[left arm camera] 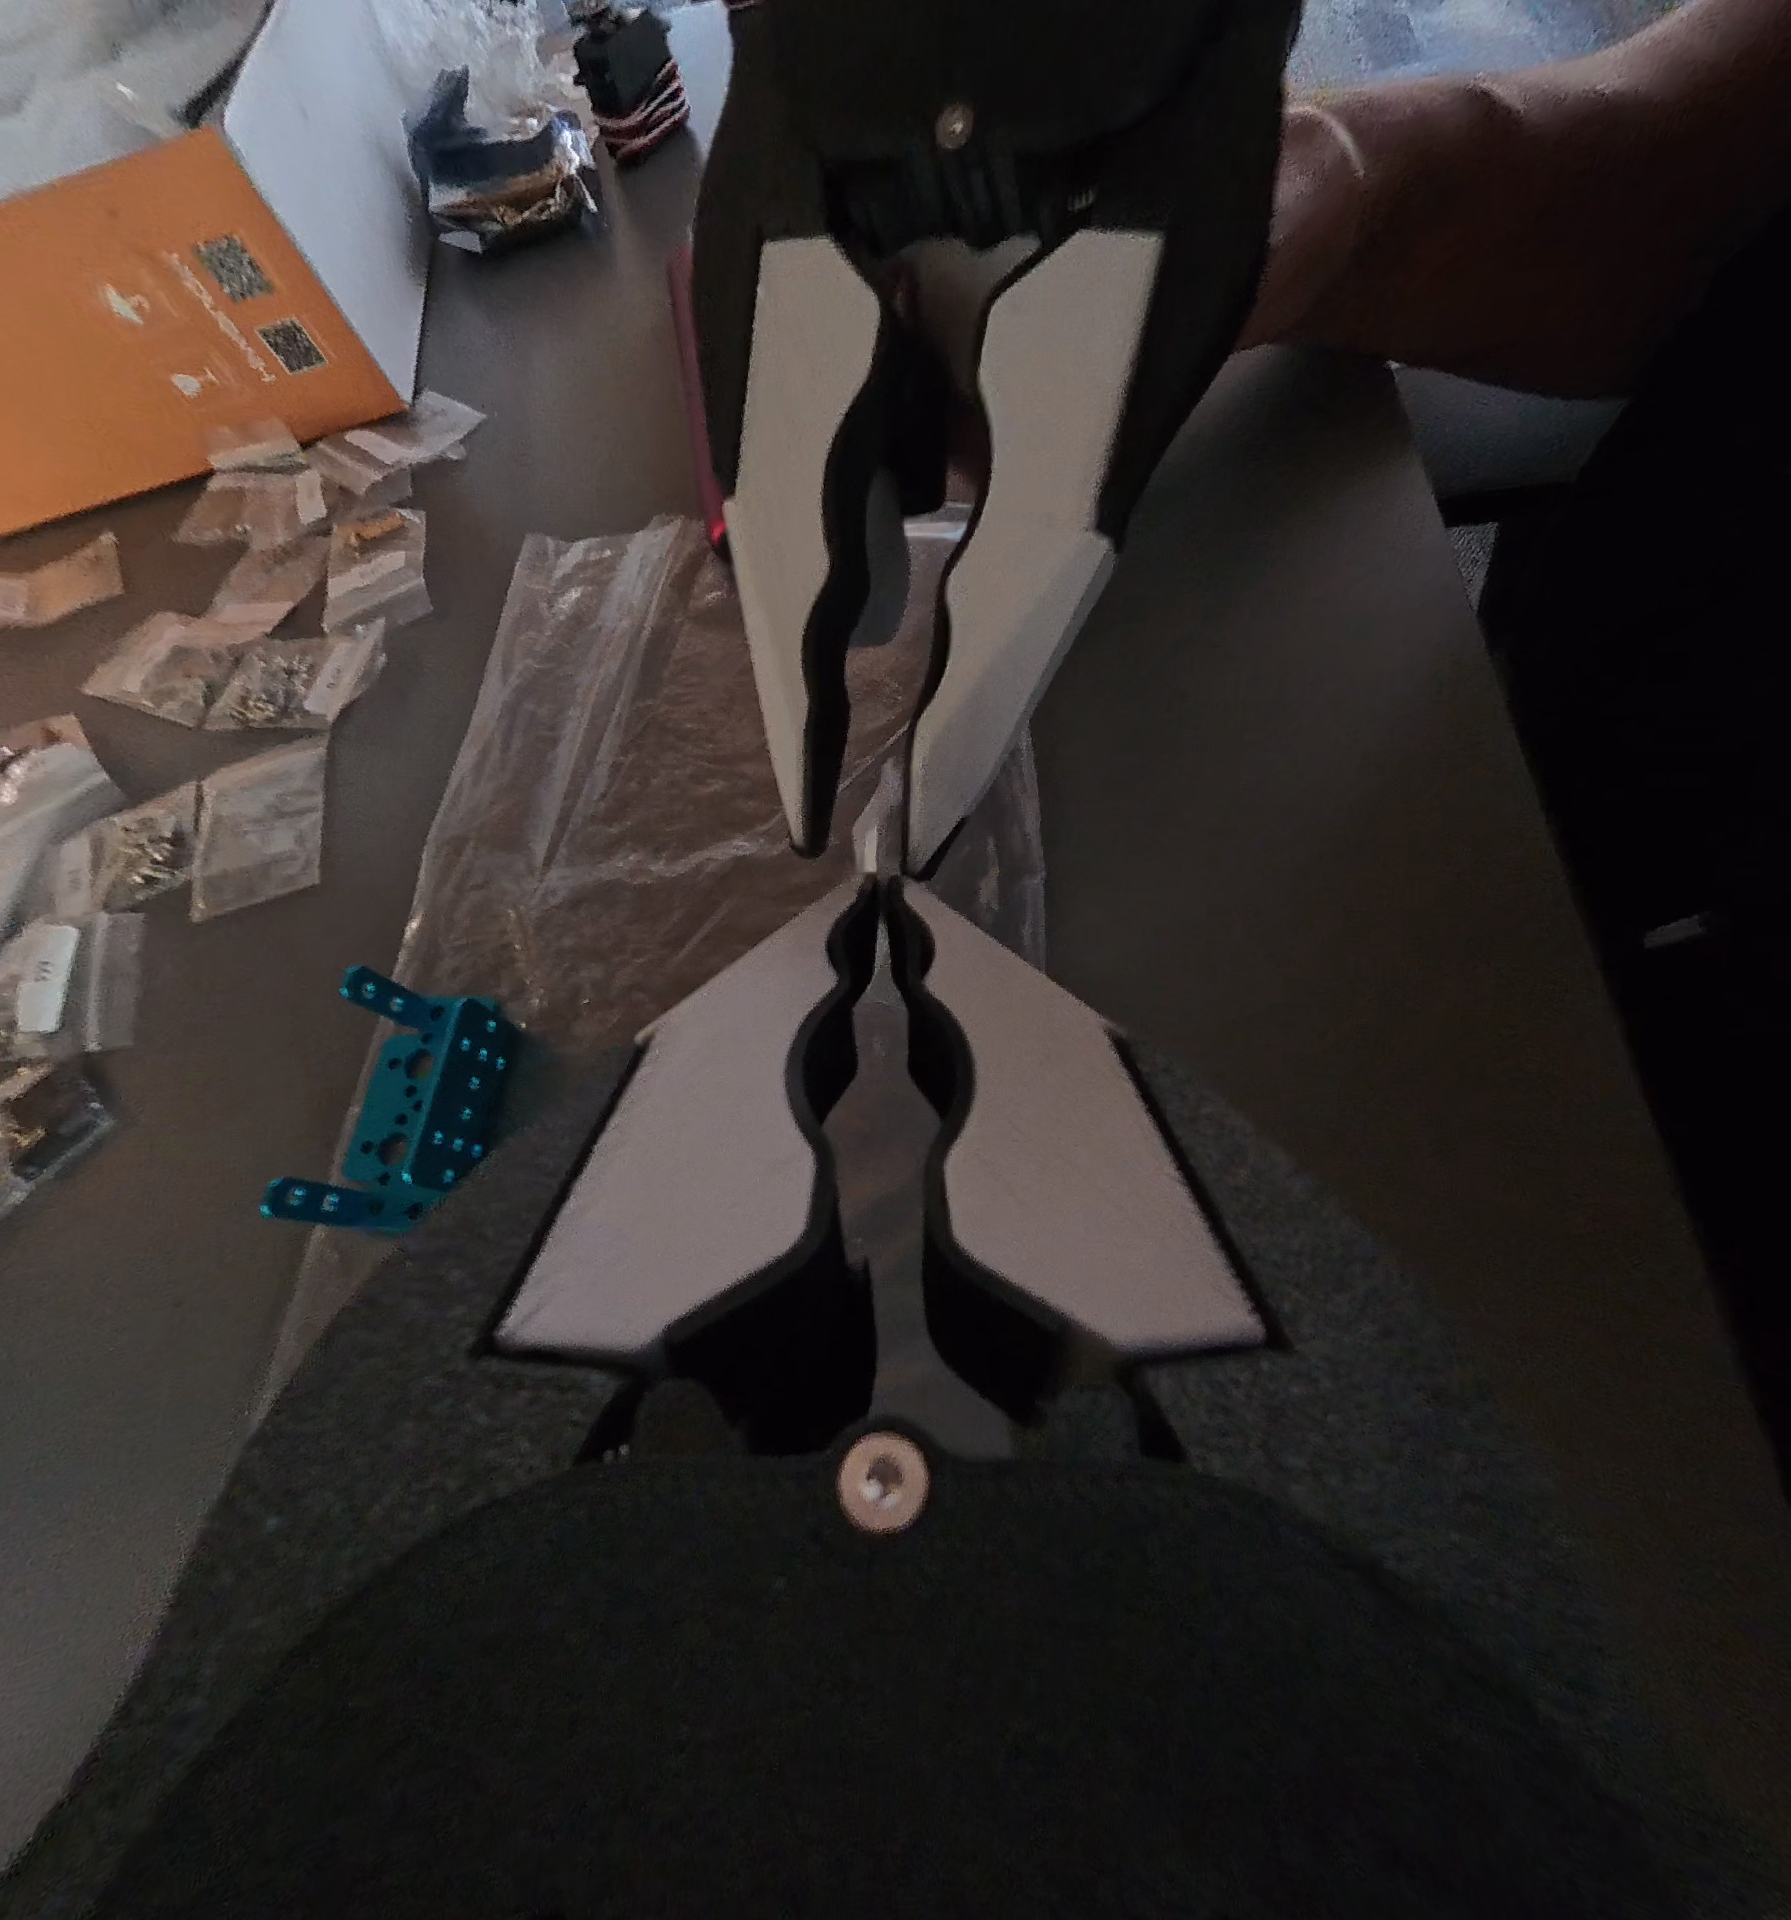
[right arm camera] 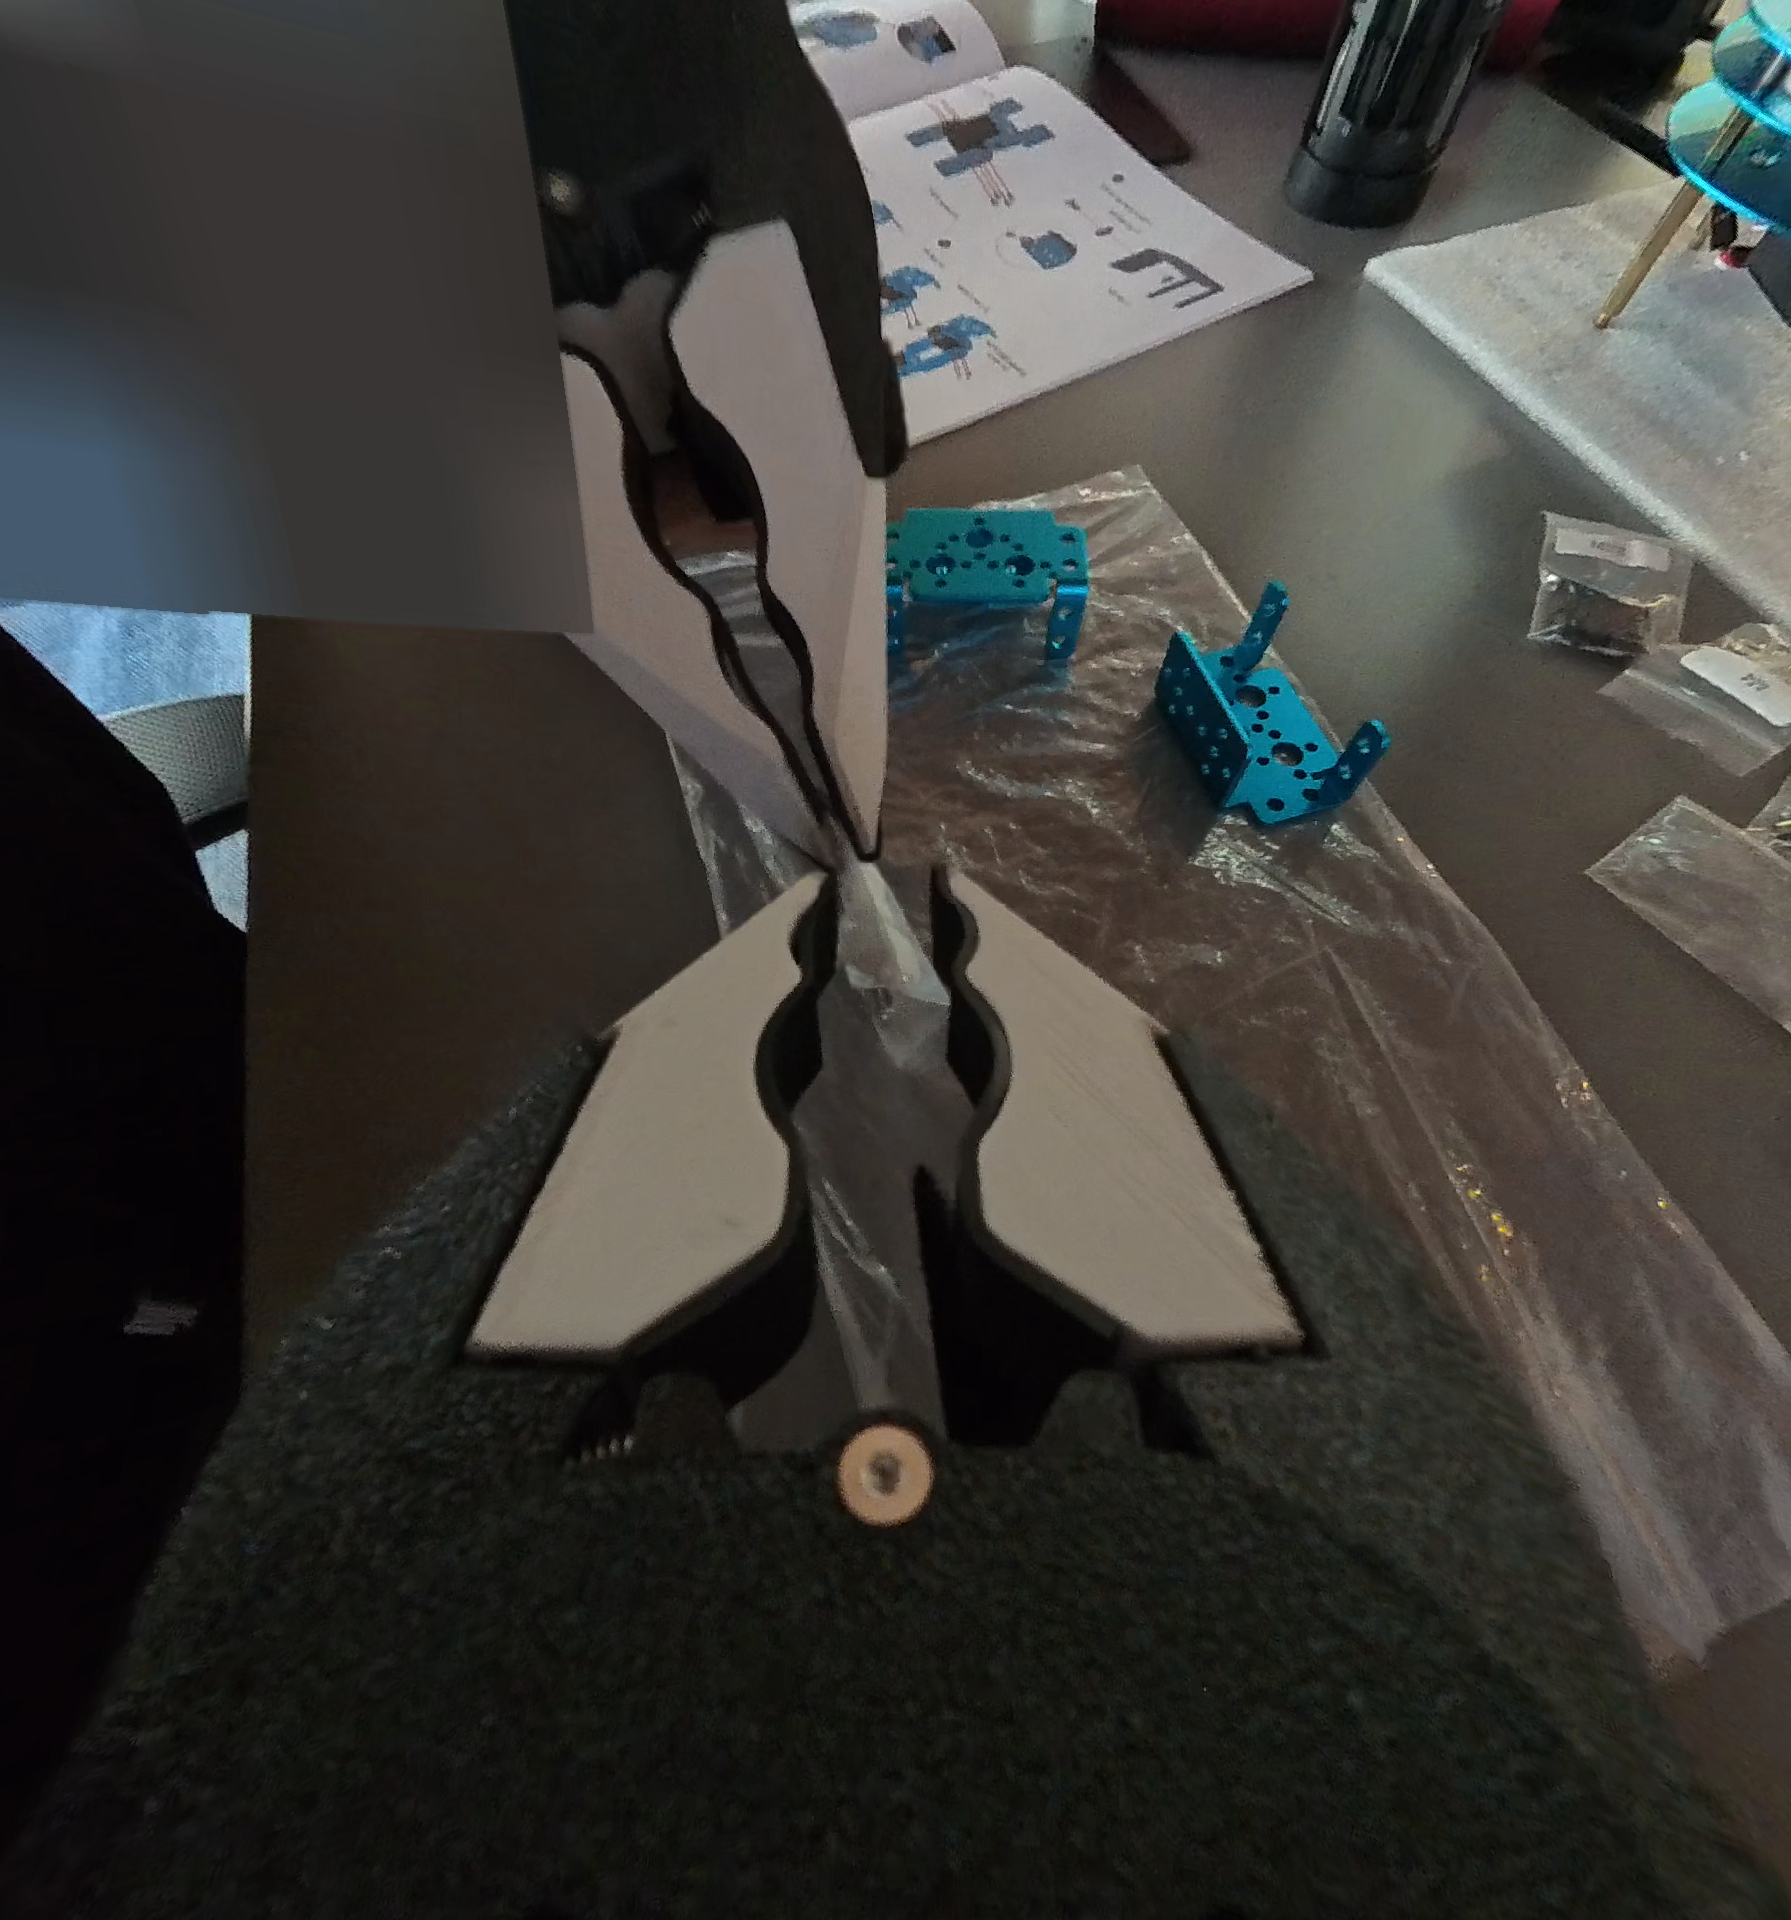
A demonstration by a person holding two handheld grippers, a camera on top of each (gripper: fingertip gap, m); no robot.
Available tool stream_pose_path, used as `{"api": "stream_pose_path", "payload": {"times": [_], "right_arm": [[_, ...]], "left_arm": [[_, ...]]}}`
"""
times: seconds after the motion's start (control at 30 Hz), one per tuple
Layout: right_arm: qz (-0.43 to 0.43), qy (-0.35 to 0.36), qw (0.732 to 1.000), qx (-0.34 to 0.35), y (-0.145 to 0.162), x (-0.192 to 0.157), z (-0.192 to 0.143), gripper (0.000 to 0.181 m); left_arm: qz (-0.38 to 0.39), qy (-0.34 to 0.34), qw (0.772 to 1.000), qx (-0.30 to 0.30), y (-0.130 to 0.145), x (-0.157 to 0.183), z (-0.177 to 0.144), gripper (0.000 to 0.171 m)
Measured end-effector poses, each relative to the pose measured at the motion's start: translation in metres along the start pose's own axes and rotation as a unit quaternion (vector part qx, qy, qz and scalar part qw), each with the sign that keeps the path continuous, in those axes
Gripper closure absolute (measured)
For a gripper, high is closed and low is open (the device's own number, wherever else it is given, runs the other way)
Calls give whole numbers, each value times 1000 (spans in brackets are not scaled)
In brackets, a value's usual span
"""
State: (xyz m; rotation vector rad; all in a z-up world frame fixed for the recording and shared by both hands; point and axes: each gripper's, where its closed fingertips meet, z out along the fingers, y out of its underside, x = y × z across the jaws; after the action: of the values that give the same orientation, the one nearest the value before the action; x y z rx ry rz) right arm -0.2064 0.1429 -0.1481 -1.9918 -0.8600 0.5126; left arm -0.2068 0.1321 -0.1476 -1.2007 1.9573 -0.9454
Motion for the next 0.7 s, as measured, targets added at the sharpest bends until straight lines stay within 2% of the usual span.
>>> {"api": "stream_pose_path", "payload": {"times": [0.2, 0.33, 0.7], "right_arm": [[-9, -4, 1000, 3, -3, -2, -2, 175], [4, -22, 1000, 11, -6, -3, -8, 174], [-1, -19, 1000, -5, -3, -4, -1, 171]], "left_arm": [[76, -31, 996, -25, 7, -1, 0, 171], [67, -23, 997, -30, 11, 0, 3, 171], [56, -18, 998, -22, 7, 1, 1, 170]]}}
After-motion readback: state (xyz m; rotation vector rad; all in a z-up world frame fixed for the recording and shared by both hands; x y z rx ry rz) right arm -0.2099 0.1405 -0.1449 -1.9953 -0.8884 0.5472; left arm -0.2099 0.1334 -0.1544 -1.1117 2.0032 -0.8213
